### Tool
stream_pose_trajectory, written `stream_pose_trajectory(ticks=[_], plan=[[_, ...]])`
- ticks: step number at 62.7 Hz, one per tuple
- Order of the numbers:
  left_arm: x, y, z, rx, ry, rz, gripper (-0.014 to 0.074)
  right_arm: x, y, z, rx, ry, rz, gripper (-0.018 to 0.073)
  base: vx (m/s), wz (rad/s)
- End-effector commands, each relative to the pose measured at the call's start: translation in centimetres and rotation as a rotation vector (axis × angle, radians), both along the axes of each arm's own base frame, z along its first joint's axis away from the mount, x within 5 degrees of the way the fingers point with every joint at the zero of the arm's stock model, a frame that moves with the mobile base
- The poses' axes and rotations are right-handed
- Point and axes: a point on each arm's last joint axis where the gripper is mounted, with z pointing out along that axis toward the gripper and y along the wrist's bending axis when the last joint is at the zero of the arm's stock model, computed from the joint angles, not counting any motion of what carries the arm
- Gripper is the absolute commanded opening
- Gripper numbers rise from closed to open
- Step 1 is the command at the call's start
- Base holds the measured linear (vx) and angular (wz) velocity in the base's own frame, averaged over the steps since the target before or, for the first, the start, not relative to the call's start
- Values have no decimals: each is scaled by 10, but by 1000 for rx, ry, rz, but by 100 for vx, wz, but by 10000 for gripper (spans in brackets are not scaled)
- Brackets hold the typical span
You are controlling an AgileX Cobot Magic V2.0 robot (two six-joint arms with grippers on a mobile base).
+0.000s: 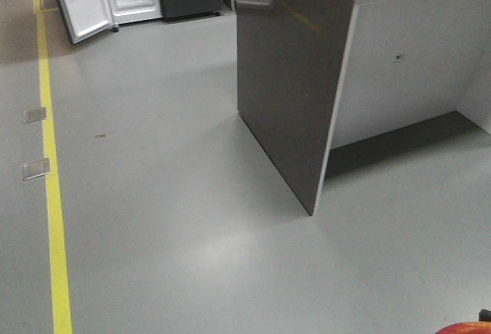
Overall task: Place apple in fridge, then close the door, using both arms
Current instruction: 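Drive the base toward the open white refrigerator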
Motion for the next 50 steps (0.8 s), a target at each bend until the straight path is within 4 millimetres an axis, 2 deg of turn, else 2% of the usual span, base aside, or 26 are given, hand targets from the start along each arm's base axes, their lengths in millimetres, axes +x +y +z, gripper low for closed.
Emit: stream_pose_trajectory(ticks=[1, 50], plan=[[-1, 0, 1, -11, -69, 0, -6, 3, 1, 12, 56, -52, -16, 366, 22, 26], [-1, 0, 1, -11, -69, 0, -6, 3, 1, 12, 56, -52, -16, 366, 20, 30]])
